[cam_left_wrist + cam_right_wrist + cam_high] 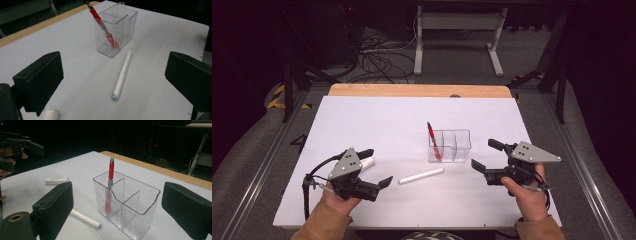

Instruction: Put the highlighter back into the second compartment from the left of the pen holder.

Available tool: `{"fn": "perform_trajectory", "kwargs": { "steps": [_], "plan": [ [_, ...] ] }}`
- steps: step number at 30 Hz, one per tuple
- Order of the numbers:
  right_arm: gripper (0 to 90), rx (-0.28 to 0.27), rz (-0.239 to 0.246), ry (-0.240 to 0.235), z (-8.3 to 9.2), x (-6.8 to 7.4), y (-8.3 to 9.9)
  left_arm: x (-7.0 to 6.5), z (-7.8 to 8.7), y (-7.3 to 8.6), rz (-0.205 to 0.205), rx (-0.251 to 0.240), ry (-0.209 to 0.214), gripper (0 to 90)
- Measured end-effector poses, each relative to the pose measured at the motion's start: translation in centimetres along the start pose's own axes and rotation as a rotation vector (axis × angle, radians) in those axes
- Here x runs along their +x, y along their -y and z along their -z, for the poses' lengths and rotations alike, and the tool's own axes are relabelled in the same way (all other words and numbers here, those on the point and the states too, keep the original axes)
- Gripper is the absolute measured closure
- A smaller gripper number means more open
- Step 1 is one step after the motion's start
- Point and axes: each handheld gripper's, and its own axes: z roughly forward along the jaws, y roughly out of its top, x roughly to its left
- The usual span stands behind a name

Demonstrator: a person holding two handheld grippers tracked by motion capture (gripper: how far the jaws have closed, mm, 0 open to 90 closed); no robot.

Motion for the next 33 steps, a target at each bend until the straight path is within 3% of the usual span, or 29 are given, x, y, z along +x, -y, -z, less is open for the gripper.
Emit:
{"fn": "perform_trajectory", "kwargs": {
  "steps": [5,13,19,24,30,33],
  "plan": [
    [11.2,0.001,-0.005,0.003,0.2,-0.1,0.1,0.0,-1.3,-1.3,-0.002,0.072,0.043,4.4],
    [12.4,0.002,-0.004,-0.011,0.3,-0.1,0.2,0.5,-2.7,-2.3,0.045,0.167,0.105,8.9],
    [13.6,0.008,-0.008,-0.02,0.3,-0.2,0.3,0.6,-3.4,-2.8,0.011,0.235,0.118,10.8],
    [13.9,0.008,-0.008,-0.028,0.2,-0.3,0.2,0.1,-4.3,-3.1,-0.064,0.297,0.135,13.0],
    [14.2,0.004,-0.007,-0.036,0.4,-0.2,0.1,0.0,-5.0,-3.4,-0.056,0.346,0.161,14.5],
    [14.2,0.002,-0.012,-0.038,0.4,-0.2,0.1,0.1,-5.3,-3.6,-0.022,0.363,0.188,15.8]
  ]
}}
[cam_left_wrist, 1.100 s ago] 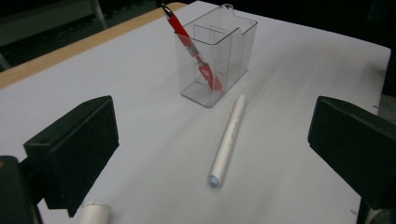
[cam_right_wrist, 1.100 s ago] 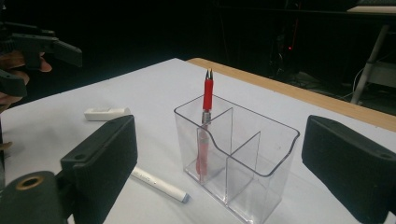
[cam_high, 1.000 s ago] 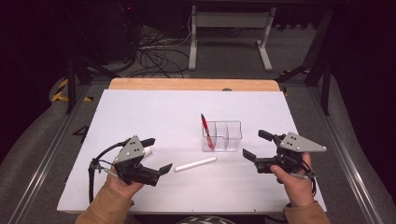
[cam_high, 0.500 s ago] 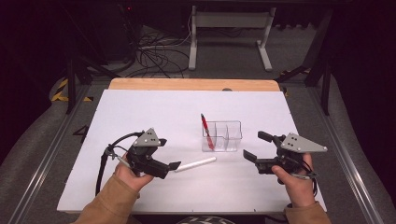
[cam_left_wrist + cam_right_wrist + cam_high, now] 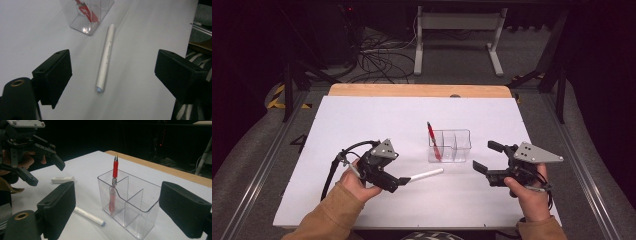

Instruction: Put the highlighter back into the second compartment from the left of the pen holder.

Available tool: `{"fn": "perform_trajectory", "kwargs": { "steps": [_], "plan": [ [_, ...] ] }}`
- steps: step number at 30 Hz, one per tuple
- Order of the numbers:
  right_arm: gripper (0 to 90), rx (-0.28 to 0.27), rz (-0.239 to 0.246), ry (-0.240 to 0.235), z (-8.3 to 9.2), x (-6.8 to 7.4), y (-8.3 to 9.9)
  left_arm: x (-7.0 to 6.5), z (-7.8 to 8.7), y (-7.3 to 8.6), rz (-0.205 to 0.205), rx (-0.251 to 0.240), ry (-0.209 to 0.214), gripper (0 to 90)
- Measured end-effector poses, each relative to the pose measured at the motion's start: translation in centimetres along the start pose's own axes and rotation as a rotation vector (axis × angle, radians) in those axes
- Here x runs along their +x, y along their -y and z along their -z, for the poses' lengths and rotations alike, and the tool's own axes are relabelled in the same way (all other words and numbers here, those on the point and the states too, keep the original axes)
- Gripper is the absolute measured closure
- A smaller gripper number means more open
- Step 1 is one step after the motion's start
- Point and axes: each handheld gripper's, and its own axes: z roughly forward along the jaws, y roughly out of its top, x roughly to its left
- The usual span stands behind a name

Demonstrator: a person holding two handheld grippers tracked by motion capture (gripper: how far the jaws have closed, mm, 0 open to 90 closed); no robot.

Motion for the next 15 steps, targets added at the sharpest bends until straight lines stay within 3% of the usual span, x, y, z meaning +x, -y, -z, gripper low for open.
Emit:
{"fn": "perform_trajectory", "kwargs": {
  "steps": [4,15],
  "plan": [
    [14.2,-0.001,-0.003,-0.003,0.1,0.0,0.0,0.1,-0.4,-0.3,0.014,0.011,0.024,18.4],
    [14.2,-0.01,-0.002,-0.004,0.2,-0.1,-0.1,0.0,-1.9,-1.1,-0.029,0.083,0.012,26.3]
  ]
}}
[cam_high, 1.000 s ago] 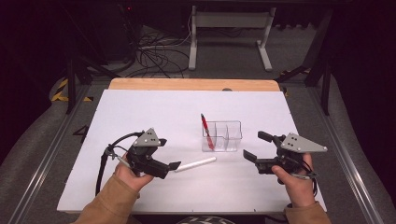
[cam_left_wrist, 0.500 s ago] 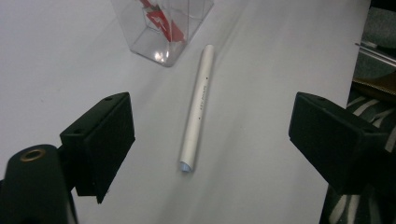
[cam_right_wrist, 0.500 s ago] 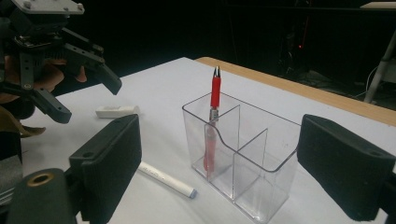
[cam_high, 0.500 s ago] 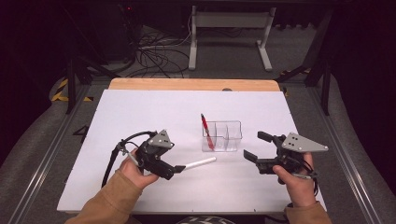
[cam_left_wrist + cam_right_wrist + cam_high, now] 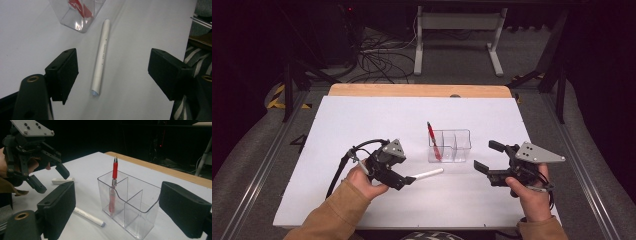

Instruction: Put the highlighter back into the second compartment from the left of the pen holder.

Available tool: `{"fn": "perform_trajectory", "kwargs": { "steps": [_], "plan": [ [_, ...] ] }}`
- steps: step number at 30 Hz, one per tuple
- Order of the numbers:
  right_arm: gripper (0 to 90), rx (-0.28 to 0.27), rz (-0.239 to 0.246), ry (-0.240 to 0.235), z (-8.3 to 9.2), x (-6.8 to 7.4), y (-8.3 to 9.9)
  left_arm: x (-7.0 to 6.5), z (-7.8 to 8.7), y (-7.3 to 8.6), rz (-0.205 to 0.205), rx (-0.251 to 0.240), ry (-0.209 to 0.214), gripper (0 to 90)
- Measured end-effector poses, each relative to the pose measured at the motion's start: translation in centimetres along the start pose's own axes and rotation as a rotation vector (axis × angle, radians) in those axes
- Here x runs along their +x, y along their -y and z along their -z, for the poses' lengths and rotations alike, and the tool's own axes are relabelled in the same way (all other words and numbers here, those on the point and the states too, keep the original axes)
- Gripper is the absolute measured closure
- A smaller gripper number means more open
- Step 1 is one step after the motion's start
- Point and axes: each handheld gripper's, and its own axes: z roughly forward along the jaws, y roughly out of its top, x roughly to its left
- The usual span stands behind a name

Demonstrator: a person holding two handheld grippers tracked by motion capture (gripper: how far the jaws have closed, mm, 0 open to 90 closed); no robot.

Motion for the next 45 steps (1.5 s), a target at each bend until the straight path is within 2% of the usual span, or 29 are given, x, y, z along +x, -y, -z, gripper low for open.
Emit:
{"fn": "perform_trajectory", "kwargs": {
  "steps": [3,9,13,25,34,41,45],
  "plan": [
    [14.4,-0.001,0.001,0.0,0.0,0.0,0.0,0.0,-0.5,-0.3,-0.023,0.027,-0.008,29.0],
    [14.4,0.003,-0.001,-0.001,0.0,0.0,0.0,0.0,-1.4,-0.6,-0.04,0.038,-0.024,31.7],
    [14.7,0.004,-0.001,-0.003,0.0,0.0,0.0,0.2,-2.1,-0.7,-0.056,0.063,-0.034,34.2],
    [14.7,0.002,-0.01,-0.012,0.0,-0.1,0.1,0.5,-3.5,-1.0,-0.047,0.067,-0.028,38.0],
    [14.7,-0.002,-0.014,-0.011,0.1,-0.1,0.1,0.4,-4.7,-1.4,-0.06,0.098,-0.033,39.9],
    [14.7,-0.005,-0.017,-0.011,0.2,-0.2,0.0,0.6,-5.5,-1.5,-0.037,0.104,-0.015,42.5],
    [14.7,-0.002,-0.014,-0.012,0.1,-0.1,0.1,0.6,-6.0,-1.6,-0.04,0.117,-0.016,44.3]
  ]
}}
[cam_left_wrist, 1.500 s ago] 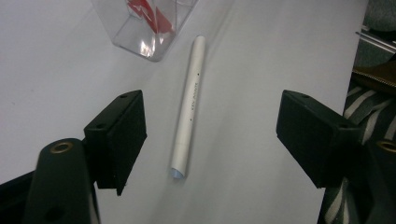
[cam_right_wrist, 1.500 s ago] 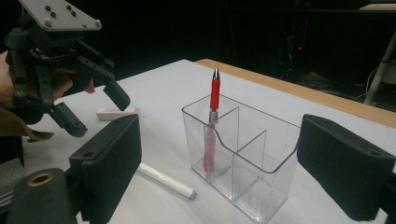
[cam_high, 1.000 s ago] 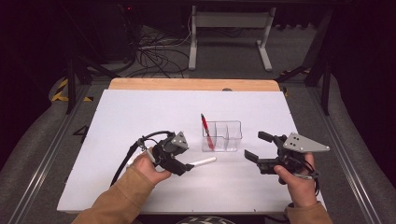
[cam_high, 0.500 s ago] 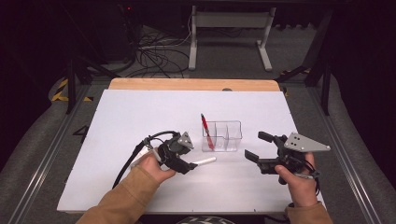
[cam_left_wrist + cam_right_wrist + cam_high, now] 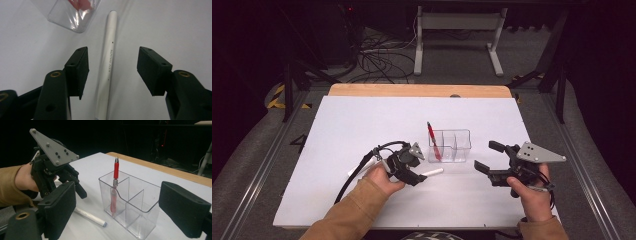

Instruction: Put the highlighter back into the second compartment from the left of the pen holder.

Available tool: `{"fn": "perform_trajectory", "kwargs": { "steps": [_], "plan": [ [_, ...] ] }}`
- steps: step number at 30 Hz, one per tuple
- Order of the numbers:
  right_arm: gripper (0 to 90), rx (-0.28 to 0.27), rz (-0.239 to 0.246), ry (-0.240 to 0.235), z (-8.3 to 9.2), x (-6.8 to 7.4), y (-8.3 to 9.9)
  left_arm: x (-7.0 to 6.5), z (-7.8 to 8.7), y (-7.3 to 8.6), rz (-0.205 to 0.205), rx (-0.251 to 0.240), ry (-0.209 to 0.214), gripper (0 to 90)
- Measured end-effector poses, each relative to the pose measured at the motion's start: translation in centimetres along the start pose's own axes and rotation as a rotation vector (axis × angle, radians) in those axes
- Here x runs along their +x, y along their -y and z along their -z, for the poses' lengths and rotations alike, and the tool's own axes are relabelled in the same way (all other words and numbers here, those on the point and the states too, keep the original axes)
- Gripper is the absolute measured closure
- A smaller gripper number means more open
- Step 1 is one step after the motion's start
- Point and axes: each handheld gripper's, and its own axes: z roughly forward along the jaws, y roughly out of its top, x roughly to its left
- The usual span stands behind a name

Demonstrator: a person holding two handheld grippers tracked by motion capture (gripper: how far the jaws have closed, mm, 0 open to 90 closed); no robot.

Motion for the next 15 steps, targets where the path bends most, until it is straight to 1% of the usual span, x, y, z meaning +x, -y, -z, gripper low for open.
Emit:
{"fn": "perform_trajectory", "kwargs": {
  "steps": [3,8,15],
  "plan": [
    [14.7,0.0,0.0,0.0,0.0,0.0,0.0,0.0,-0.4,0.0,-0.001,0.005,-0.002,45.9],
    [14.7,0.002,0.002,-0.002,-0.1,0.0,0.1,-0.2,-1.0,-0.2,-0.024,0.025,-0.013,47.9],
    [14.6,0.005,-0.003,-0.006,-0.2,0.0,0.1,-0.4,-1.9,-0.5,-0.054,0.048,-0.03,55.5]
  ]
}}
